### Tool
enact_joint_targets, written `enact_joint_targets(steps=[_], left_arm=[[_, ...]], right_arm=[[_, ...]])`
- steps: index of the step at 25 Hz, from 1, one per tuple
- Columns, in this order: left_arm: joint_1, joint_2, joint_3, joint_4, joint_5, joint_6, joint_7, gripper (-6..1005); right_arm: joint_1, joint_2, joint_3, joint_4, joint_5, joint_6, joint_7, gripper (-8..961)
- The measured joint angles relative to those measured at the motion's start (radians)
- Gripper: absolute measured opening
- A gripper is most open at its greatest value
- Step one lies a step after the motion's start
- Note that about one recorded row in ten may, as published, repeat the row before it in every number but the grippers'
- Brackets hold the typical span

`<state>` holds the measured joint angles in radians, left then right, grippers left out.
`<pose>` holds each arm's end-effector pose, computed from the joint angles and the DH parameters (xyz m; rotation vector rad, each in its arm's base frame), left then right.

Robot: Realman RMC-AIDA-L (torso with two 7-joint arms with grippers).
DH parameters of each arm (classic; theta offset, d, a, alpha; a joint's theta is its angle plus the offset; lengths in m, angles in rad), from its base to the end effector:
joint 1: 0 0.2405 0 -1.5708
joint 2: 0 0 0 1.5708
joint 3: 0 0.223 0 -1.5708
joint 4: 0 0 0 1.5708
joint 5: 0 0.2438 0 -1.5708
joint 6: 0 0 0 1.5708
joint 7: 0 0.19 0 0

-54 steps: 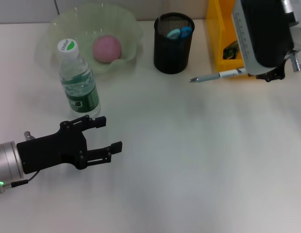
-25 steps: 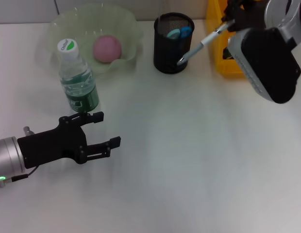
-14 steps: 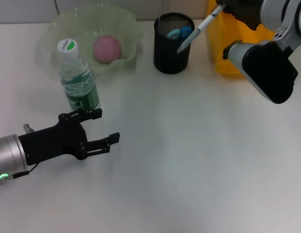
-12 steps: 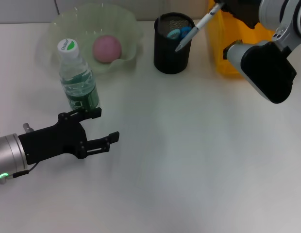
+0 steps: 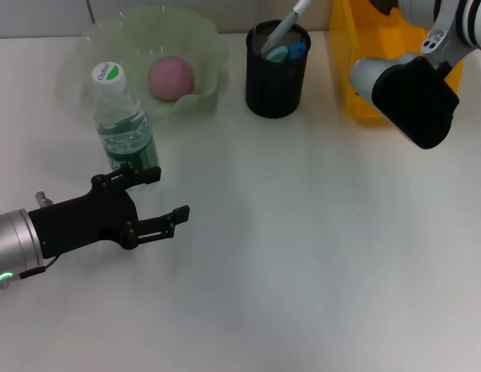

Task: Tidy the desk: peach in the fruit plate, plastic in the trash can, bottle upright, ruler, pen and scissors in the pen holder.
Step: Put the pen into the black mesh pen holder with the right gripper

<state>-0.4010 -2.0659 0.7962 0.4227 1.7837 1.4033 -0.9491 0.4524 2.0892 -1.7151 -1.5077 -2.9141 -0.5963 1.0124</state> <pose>-0.2922 0.3227 -0.0604 -2.5860 -0.4774 -0.6684 0.0704 0.4635 -0.0038 -1.6218 -1.5566 -0.9219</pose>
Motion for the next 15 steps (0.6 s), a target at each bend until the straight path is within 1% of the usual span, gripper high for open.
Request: enact_joint_targets(steps=[5,10,15], left_arm=[[-0.001,0.001,0.000,0.000,0.000,0.000,0.003,843],[-0.001,0.001,0.003,-0.001,0.001,0.000,0.003,842],[-0.001,0.001,0.004,-0.002,0.001,0.003,0.003,842]], right_arm=[[-0.011,0.000,0.000,0.035,-0.003,0.074,-0.059,171],[-0.021,-0.001,0.000,0.107,-0.003,0.200,-0.116,171],[-0.028,-0.001,0.007,0.128,-0.004,0.251,-0.127,171]])
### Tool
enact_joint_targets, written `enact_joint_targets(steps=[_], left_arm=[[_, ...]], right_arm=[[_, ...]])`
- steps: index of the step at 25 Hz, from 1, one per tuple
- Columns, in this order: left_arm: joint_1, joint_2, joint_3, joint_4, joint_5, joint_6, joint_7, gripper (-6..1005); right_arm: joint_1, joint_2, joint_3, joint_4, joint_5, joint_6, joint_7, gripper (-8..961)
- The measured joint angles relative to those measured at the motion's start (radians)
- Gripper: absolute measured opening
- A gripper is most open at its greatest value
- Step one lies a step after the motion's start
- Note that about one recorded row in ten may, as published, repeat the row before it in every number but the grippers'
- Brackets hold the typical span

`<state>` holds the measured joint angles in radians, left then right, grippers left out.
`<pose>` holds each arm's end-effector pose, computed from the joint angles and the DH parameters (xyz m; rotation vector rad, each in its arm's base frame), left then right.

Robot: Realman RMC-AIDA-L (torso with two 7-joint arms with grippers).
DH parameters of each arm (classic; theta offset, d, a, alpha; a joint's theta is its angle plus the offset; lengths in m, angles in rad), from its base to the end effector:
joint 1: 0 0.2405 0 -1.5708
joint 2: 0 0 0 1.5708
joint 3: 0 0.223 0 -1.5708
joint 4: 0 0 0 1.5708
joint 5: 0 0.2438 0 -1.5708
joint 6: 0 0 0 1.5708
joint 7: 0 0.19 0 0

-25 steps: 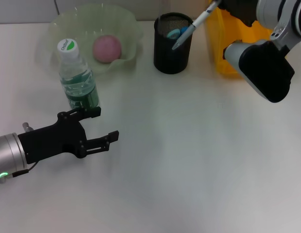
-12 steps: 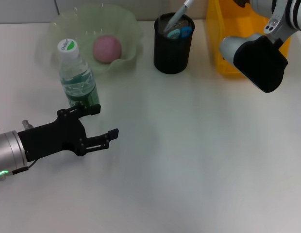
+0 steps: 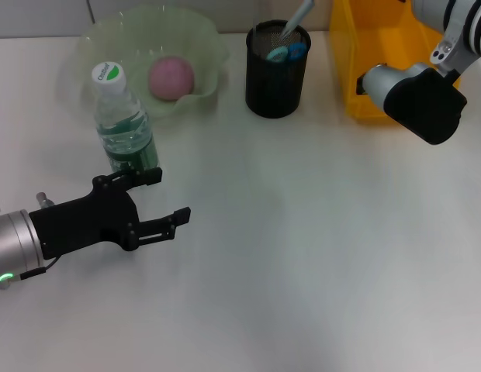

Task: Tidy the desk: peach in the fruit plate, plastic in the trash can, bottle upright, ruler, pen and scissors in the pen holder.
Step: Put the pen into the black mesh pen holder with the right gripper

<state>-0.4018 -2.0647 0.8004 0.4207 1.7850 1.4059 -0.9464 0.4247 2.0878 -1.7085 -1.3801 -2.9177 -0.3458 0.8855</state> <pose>-0.2918 0.3218 -0.0611 -2.5934 -0.4722 -0.6674 0.0939 0.4784 -0.0002 -1.4439 -1.5936 -0.9861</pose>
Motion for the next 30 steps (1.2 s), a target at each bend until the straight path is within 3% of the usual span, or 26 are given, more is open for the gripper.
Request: enact_joint_targets(steps=[13,30], left_arm=[[-0.001,-0.003,0.005,-0.004,0.001,0.007,-0.003,843],[-0.002,-0.003,0.005,-0.003,0.000,0.011,-0.005,842]], right_arm=[[0.035,0.004,0.007,0.162,0.000,0.141,-0.095,172],[0.044,0.005,0.011,0.138,0.003,0.148,-0.101,172]])
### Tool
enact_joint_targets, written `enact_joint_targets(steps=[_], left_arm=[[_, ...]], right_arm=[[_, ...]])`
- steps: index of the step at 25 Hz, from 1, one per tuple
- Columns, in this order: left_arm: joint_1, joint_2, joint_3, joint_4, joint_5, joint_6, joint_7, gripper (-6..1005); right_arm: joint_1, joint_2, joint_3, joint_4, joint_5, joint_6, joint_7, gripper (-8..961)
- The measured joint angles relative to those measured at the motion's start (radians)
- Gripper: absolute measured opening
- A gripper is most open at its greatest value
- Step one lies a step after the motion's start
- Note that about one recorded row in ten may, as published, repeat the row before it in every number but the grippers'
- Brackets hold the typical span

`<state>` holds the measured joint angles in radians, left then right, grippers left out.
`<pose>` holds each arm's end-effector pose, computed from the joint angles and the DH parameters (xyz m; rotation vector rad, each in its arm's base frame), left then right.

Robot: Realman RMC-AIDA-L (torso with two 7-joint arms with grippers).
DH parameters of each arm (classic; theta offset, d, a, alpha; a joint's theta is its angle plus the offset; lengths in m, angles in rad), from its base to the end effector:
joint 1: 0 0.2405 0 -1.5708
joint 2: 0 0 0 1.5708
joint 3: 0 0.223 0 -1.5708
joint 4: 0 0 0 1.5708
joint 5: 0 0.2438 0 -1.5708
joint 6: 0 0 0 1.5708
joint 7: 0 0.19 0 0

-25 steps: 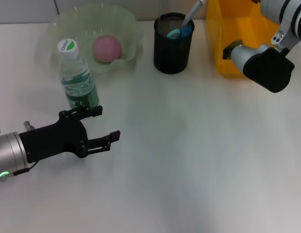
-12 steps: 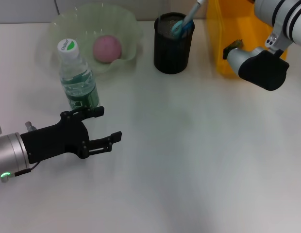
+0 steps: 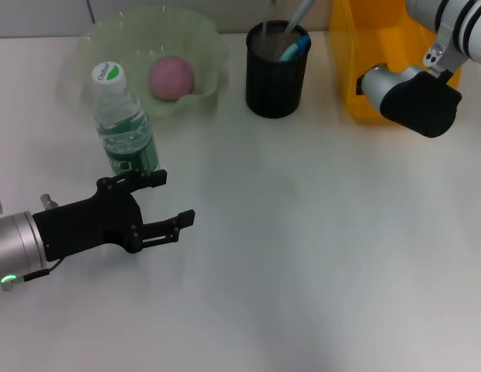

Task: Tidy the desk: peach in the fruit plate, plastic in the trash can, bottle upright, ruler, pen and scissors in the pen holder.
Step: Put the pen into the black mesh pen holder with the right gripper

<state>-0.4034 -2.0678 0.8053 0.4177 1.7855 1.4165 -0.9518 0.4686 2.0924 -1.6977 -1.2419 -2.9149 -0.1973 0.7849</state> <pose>-0.2888 0.3196 -0.0636 -2.6055 -0.4770 -0.6838 0.1040 0.4910 -0.0075 -1.3287 -1.6546 -1.0385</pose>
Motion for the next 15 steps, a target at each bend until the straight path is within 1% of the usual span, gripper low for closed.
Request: enact_joint_targets(steps=[2,3,5,6,7,15], left_arm=[[0.000,0.000,0.000,0.000,0.000,0.001,-0.001,843],[0.000,0.000,0.000,0.000,0.000,0.001,-0.001,843],[0.000,0.000,0.000,0.000,0.000,0.002,-0.001,843],[0.000,0.000,0.000,0.000,0.000,0.003,-0.001,843],[0.000,0.000,0.000,0.000,0.000,0.003,-0.001,843],[0.006,0.001,-0.001,0.001,0.000,0.007,-0.003,842]], right_arm=[[0.011,0.000,0.004,0.022,0.000,0.010,0.000,172],[0.031,0.000,0.007,0.066,-0.001,0.041,0.000,172],[0.041,0.000,0.007,0.089,-0.001,0.060,-0.001,172],[0.061,0.000,0.008,0.133,-0.001,0.091,-0.007,171],[0.065,0.000,0.008,0.146,-0.001,0.100,-0.012,171],[0.071,0.000,0.004,0.162,-0.001,0.115,-0.027,170]])
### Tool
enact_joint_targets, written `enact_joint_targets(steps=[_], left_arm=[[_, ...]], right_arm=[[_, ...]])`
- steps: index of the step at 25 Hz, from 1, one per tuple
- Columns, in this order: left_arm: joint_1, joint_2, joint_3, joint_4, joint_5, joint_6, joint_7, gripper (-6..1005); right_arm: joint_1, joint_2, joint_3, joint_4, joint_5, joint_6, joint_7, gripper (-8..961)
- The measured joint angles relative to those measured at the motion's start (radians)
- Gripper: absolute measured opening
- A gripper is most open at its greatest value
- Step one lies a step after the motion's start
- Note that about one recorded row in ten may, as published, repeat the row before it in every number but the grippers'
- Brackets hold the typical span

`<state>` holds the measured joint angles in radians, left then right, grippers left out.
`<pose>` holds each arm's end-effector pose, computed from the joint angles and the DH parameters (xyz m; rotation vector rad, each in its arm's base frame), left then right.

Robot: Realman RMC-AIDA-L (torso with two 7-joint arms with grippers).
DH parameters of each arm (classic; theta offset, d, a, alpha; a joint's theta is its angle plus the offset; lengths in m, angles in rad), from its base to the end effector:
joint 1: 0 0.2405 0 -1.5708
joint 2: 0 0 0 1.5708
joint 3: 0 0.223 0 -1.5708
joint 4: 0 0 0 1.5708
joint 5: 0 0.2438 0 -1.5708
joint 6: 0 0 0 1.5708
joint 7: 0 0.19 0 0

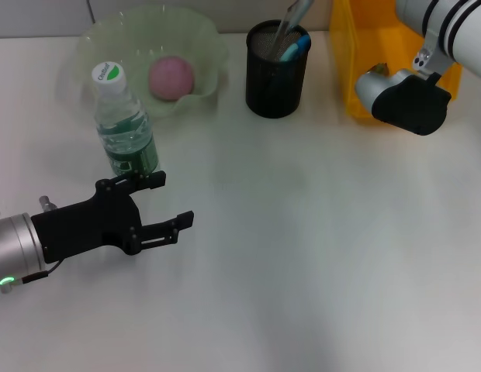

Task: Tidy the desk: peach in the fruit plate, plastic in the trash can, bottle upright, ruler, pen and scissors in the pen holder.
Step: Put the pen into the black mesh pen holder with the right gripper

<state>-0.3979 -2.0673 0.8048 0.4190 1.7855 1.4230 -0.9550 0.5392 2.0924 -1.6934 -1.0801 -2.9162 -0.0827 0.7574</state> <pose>-0.2896 0.3177 -0.0630 -2.6054 -0.4842 -0.6891 0.1159 0.5024 -0.0218 -1.2844 -1.6900 -1.0642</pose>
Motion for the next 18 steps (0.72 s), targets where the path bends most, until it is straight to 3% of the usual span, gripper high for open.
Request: enact_joint_targets(steps=[7,11,18], left_arm=[[-0.001,0.001,0.000,0.002,0.000,0.004,0.000,842],[0.000,0.001,0.001,0.002,0.000,0.004,0.005,843],[0.003,0.001,0.001,-0.002,0.001,0.005,0.006,843]], right_arm=[[-0.013,0.000,0.001,-0.071,0.003,-0.031,-0.002,169],[-0.030,0.000,0.006,-0.162,0.005,-0.144,0.045,169],[-0.033,0.000,0.017,-0.184,0.003,-0.174,0.062,170]])
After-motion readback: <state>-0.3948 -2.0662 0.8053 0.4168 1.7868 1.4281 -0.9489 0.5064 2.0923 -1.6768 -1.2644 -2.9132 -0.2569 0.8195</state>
